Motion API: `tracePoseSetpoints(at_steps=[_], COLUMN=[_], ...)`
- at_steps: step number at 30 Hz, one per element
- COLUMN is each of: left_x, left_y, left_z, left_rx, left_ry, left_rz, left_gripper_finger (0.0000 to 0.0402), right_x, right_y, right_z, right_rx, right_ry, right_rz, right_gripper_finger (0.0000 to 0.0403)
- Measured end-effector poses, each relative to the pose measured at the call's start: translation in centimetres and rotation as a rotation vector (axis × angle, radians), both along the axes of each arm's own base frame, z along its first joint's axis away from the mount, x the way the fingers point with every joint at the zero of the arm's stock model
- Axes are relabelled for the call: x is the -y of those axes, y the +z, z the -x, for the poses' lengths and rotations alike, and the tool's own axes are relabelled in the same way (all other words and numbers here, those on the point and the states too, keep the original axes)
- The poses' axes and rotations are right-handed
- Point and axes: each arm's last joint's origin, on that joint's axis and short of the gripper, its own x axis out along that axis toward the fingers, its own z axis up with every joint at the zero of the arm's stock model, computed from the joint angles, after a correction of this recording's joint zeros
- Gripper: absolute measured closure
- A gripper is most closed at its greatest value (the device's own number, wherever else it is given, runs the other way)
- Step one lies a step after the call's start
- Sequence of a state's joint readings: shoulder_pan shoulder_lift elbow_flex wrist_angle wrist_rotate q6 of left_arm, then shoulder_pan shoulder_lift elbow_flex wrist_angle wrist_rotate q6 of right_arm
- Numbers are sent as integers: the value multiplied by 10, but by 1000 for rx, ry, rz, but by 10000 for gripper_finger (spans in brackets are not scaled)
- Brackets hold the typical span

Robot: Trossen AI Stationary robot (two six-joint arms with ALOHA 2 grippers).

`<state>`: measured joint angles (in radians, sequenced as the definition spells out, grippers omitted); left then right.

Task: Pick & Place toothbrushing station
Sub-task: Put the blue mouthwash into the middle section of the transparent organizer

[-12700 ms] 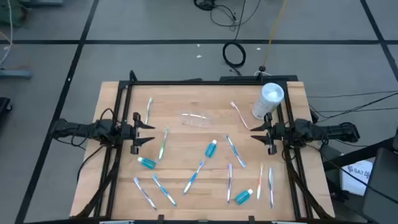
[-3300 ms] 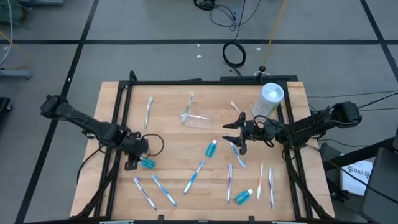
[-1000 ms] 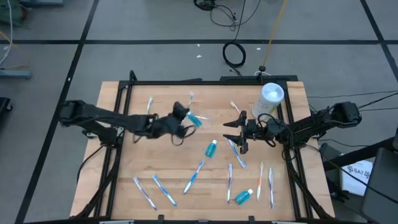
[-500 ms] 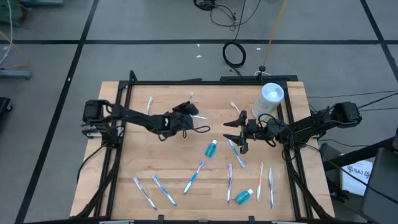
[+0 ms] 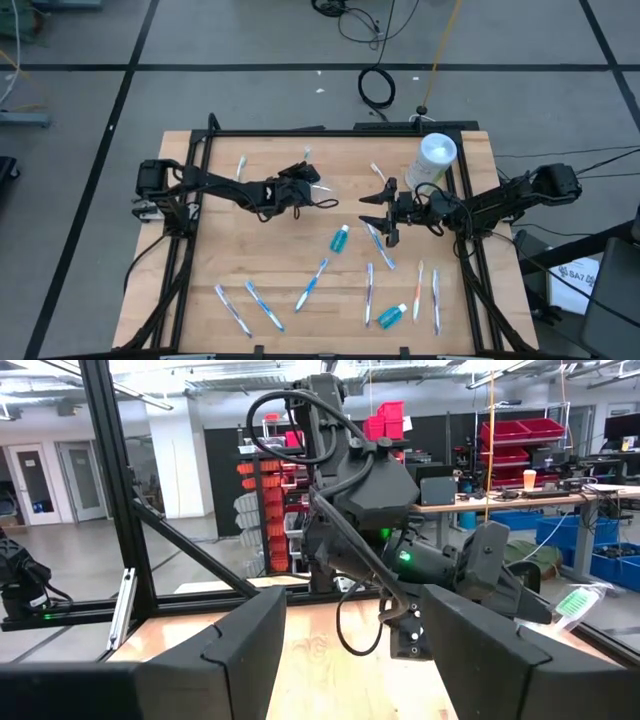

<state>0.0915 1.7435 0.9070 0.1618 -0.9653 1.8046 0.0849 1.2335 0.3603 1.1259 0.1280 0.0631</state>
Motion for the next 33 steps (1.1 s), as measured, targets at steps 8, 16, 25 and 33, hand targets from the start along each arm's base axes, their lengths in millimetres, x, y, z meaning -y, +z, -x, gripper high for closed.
tracePoseSetpoints(at_steps=[8,16,25,33], left_x=[0,4,16,17], left_y=[0,0,-1,-1], left_z=[0,-1,-3,-3], left_rx=[1,-7,-208,-140], left_ry=[-6,-36,-184,-158], left_rz=[5,15,-66,-29], left_gripper_finger=[284,284,284,284], right_x=[0,0,0,0], right_y=[0,0,0,0], right_z=[0,0,0,0], right_rx=[0,0,0,0], right_ry=[0,0,0,0], right_rz=[0,0,1,1], right_gripper_finger=[177,177,177,177])
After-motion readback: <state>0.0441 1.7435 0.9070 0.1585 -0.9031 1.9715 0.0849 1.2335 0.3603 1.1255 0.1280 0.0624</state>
